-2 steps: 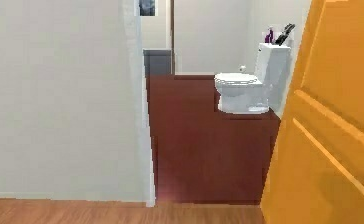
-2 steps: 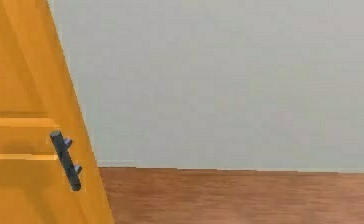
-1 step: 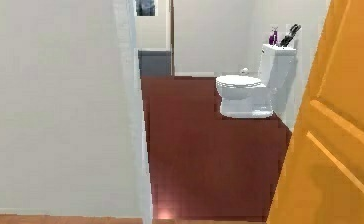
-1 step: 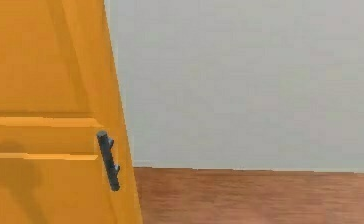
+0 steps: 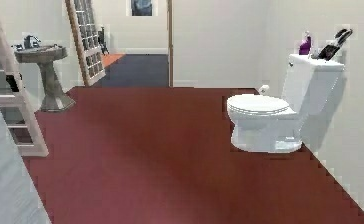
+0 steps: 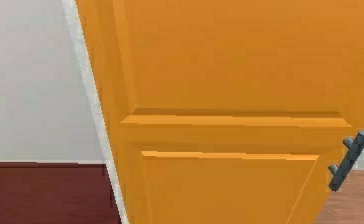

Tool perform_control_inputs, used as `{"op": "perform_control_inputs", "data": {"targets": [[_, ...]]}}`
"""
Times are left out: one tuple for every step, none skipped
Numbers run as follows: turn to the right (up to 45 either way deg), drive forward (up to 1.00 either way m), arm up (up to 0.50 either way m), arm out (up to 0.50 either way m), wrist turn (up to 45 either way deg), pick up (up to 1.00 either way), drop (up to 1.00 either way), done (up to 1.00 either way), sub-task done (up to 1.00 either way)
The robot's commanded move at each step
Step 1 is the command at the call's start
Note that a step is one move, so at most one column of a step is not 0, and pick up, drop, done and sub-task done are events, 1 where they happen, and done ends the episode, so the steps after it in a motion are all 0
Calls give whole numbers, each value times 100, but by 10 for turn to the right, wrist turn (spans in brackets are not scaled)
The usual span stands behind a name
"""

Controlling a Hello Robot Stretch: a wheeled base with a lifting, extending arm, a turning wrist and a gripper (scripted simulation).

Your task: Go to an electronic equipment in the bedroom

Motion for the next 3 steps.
{"op": "perform_control_inputs", "data": {"targets": [[30,0,0,0,0,0,0,0,0],[0,45,0,0,0,0,0,0,0],[0,30,0,0,0,0,0,0,0]]}}
